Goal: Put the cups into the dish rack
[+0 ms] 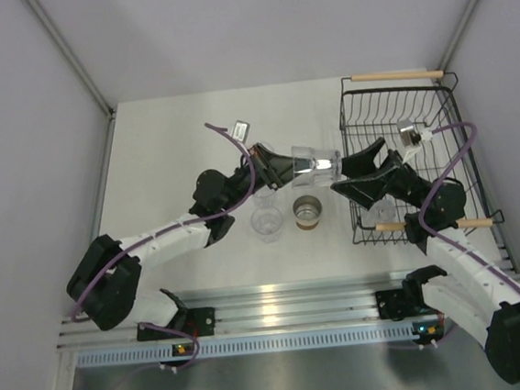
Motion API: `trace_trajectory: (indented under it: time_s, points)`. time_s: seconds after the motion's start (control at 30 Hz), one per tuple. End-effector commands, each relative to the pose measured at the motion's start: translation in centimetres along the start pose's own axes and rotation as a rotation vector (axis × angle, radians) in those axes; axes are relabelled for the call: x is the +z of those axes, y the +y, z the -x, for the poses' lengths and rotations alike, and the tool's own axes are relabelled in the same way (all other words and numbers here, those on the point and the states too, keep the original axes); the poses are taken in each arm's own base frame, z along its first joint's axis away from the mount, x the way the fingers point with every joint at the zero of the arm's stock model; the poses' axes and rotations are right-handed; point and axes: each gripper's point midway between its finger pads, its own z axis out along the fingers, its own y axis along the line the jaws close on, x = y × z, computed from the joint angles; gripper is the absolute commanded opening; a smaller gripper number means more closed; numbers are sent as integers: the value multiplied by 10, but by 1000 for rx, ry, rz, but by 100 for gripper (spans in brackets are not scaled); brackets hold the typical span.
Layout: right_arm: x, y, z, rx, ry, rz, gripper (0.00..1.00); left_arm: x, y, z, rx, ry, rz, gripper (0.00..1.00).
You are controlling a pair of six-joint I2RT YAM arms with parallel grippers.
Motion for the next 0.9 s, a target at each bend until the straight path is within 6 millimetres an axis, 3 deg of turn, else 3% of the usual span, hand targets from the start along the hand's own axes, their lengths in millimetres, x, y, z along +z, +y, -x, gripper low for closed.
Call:
trace_trajectory:
  time_s: [0.0, 0.5, 0.6, 0.77, 0.87]
  points:
    - [3, 6, 7, -63, -7, 27, 99, 11, -36, 12, 36, -44, -127, 0]
    - [3, 7, 4, -65, 4, 35, 98, 27, -27, -1, -4, -22, -148, 0]
    - [2, 6, 3, -68, 6, 31, 76, 29, -24, -5, -9, -16, -147, 0]
    - [2, 5, 1, -69, 11, 29, 58, 28, -22, -8, -10, -10, -142, 0]
    - [1, 3, 0, -76, 11, 25, 41, 26, -19, -9, -7, -12, -134, 0]
